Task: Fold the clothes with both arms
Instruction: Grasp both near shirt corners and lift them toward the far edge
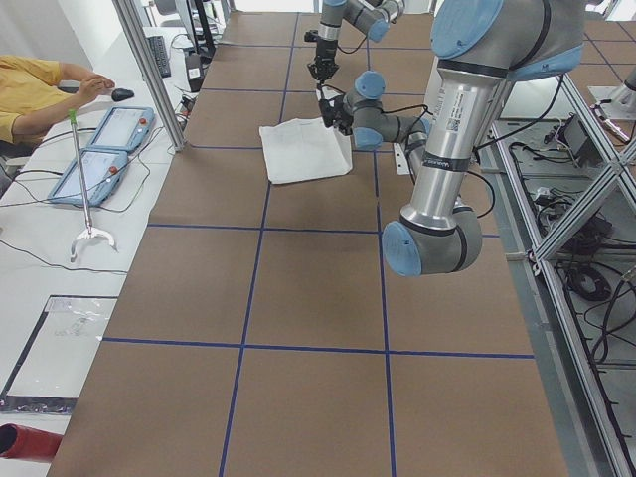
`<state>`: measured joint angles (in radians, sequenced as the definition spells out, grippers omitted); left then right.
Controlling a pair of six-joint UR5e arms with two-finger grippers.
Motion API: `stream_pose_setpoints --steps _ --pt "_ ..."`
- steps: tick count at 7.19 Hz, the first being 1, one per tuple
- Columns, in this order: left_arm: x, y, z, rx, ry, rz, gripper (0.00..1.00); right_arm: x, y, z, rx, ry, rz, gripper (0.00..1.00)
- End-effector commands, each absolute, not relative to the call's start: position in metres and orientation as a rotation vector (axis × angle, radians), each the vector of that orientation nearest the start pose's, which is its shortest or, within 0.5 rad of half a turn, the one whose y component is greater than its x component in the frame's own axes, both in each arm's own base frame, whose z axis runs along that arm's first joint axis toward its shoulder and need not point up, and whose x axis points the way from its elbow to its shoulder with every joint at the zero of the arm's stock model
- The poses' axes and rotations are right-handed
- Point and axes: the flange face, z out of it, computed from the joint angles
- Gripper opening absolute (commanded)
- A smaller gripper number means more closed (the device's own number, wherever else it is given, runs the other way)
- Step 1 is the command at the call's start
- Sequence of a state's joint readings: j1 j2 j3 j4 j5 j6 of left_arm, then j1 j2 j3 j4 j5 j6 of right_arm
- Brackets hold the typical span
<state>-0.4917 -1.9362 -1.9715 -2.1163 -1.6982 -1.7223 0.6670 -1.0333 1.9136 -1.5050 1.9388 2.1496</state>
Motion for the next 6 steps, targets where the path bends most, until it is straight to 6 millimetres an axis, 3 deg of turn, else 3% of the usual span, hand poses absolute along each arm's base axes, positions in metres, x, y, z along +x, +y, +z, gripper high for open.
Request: stream_pose_setpoints --steps 1,2,3,4,5,6 --pt "0.424 -0.428 0.251 0.206 1.235 -0.469 0.00 -0.456 -0.521 0.181 -0.276 -0.940 0.956 0.00" --pt "0.420 -0.446 0.263 0.228 1.225 -0.486 0.00 -0.477 -0.551 0.180 -0.270 -0.944 0.965 0.00" --pt "0.435 -0.469 0.281 0.241 1.223 -0.500 0.00 -0.493 -0.578 0.201 -0.255 -0.959 0.961 0.00" --pt "0.453 -0.520 0.296 0.273 1.234 -0.532 0.11 -0.507 -0.609 0.208 -0.224 -0.985 0.937 0.03" --pt "0.467 -0.567 0.328 0.326 1.200 -0.518 0.62 -0.511 -0.632 0.229 -0.163 -0.975 0.871 0.99" --pt "0.443 -0.594 0.341 0.403 1.177 -0.487 0.65 -0.502 -0.657 0.237 -0.112 -0.976 0.831 1.00"
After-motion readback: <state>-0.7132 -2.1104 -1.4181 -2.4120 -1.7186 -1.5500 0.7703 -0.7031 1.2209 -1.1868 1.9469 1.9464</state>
